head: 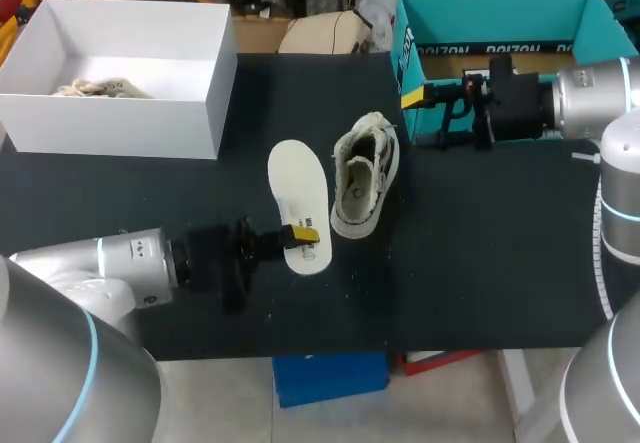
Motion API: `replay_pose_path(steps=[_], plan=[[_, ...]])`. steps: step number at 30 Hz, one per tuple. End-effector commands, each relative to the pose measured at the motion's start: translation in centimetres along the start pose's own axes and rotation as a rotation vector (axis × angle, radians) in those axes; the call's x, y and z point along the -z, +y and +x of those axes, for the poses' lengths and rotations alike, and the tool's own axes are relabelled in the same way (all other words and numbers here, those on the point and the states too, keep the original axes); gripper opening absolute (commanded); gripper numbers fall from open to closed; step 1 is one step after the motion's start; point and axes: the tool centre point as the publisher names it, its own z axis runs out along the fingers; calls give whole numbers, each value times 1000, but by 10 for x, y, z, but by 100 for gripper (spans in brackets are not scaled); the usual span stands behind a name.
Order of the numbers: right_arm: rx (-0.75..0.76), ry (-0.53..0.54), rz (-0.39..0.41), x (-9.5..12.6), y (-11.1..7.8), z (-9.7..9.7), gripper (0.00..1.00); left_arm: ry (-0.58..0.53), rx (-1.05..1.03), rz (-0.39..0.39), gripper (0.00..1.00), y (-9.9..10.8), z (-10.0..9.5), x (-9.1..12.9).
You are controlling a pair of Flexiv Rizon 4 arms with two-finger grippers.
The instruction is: Take the shoe out of the shoebox, open the shoe tongue, remove and reinsert the insole, then place the shoe into the shoebox
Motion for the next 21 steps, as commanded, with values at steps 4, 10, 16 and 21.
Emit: replay_pose_path(steps=[4, 10, 16, 21], plan=[[0, 0, -3, -1, -1, 0, 100, 5, 0, 9, 0, 3, -1, -2], [0, 0, -3, -1, -1, 0, 100, 5, 0, 9, 0, 3, -1, -2], [0, 0, -3, -1, -1, 0, 100, 5, 0, 9, 0, 3, -1, -2], [0, 0, -3, -1, -1, 0, 100, -47, -80, 3, 0, 3, -13, -6]])
